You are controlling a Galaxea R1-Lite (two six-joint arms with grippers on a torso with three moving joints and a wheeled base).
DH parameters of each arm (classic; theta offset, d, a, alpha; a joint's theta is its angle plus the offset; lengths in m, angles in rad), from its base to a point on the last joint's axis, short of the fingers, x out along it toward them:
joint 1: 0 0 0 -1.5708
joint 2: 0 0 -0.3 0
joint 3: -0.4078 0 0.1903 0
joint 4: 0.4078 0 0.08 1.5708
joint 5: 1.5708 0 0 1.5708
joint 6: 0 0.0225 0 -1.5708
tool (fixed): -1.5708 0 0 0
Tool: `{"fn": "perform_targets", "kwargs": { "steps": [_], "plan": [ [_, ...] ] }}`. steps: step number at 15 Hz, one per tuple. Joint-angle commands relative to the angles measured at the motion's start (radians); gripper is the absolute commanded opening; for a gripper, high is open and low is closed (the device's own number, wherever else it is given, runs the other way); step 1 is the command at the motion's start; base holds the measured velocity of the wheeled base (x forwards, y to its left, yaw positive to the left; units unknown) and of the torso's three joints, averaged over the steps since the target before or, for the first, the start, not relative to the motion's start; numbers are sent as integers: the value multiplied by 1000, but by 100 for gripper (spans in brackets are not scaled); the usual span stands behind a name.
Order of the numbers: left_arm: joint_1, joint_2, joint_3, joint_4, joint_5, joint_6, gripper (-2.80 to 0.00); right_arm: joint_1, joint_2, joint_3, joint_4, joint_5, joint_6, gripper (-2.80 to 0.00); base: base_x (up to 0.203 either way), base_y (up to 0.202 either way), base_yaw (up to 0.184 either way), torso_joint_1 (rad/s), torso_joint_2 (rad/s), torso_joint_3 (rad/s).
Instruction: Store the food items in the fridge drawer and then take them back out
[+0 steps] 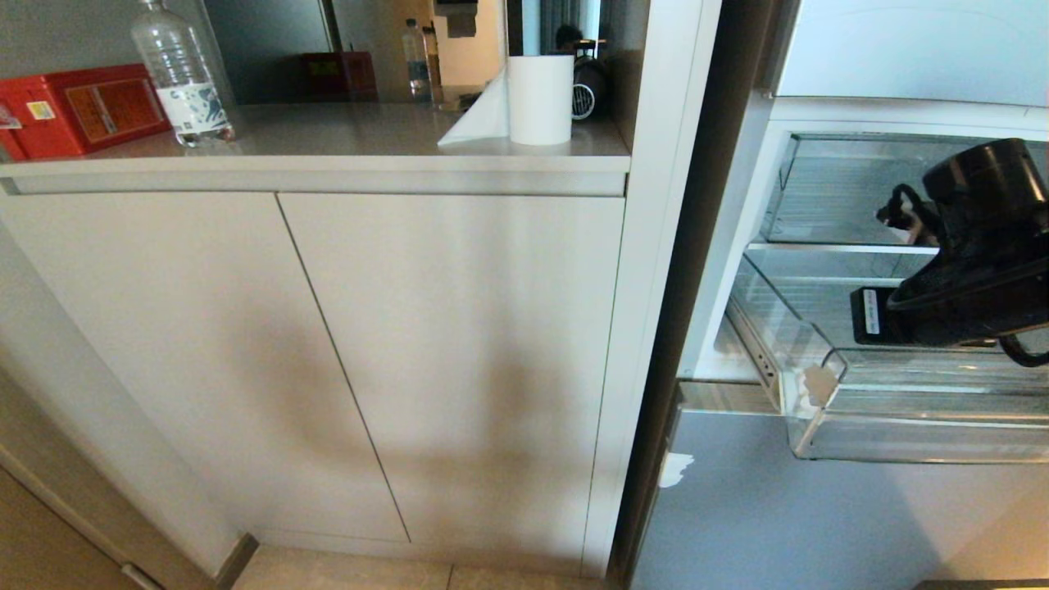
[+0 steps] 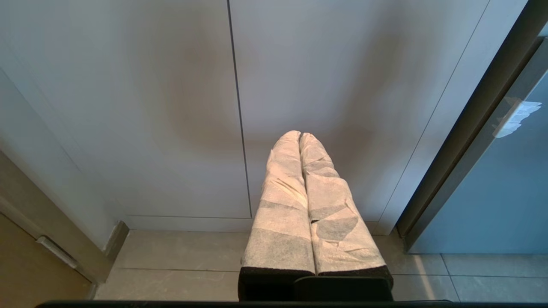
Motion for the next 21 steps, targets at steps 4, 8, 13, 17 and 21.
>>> {"fn": "perform_targets", "kwargs": {
  "steps": [4, 8, 13, 17, 21],
  "plan": [
    [0, 2, 0, 0, 1, -1, -280, -3, -120, -1, 130, 11, 3, -280, 0, 0, 0, 0, 0, 0],
    [0, 2, 0, 0, 1, 0, -280, -9, -138, 33, 133, 12, 3, -280, 0, 0, 0, 0, 0, 0],
    [0, 2, 0, 0, 1, 0, -280, -16, -237, 111, 160, 16, 3, -280, 0, 0, 0, 0, 0, 0],
    [0, 2, 0, 0, 1, -1, -280, -17, -291, 132, 181, 18, 3, -280, 0, 0, 0, 0, 0, 0],
    [0, 2, 0, 0, 1, -1, -280, -14, -352, 130, 160, 20, 10, -280, 0, 0, 0, 0, 0, 0]
  ]
}}
